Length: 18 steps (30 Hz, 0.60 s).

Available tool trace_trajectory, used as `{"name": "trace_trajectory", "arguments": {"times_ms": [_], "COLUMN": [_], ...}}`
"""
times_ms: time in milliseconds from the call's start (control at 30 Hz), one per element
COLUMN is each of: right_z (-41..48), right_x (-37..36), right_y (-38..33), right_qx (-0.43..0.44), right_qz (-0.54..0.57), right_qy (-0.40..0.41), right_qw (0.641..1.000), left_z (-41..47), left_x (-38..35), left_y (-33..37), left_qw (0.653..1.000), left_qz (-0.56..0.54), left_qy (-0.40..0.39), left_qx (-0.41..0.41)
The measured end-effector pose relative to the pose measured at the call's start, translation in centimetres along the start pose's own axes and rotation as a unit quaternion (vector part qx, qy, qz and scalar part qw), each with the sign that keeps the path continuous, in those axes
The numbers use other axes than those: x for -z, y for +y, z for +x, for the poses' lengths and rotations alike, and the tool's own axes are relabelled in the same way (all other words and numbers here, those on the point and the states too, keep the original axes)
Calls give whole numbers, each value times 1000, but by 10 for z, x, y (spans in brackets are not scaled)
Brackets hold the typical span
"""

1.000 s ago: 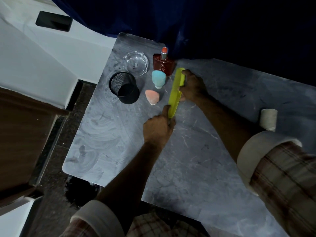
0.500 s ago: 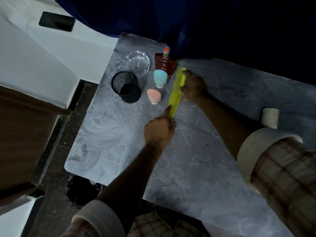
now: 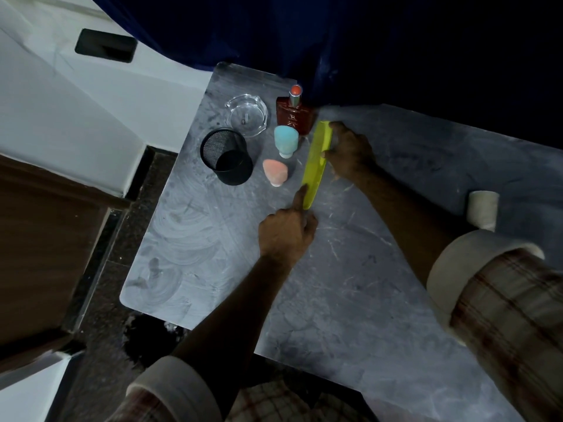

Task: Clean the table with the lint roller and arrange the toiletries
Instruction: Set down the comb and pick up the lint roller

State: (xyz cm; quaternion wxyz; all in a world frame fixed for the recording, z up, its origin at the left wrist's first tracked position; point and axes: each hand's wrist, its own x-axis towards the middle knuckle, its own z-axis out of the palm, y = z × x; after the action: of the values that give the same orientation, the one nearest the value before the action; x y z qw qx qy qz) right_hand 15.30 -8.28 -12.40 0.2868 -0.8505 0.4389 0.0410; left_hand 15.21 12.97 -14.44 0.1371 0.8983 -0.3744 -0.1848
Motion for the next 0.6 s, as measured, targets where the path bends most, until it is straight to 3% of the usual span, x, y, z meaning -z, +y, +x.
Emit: {"name": "trace_trajectory", "arguments": {"times_ms": [133, 267, 433, 600], "right_z": [-29, -80, -158, -207], "right_x": [24, 50, 77, 84], "right_y": [15, 55, 128, 194], "right_qx": [9, -19, -109, -215], "right_qz": [61, 100, 81, 110], "right_qy": [63, 134, 232, 243], "right_qw": [996, 986, 963, 939], "left_z": [-6, -14, -29, -44], "left_x": [7, 12, -8, -52], "left_y": [18, 58, 121, 173], "left_qw": [999, 998, 984, 956], "left_qz": [-26, -45, -133, -209], "left_qy": [37, 21, -85, -183], "left_qx": [-12, -49, -84, -93]}}
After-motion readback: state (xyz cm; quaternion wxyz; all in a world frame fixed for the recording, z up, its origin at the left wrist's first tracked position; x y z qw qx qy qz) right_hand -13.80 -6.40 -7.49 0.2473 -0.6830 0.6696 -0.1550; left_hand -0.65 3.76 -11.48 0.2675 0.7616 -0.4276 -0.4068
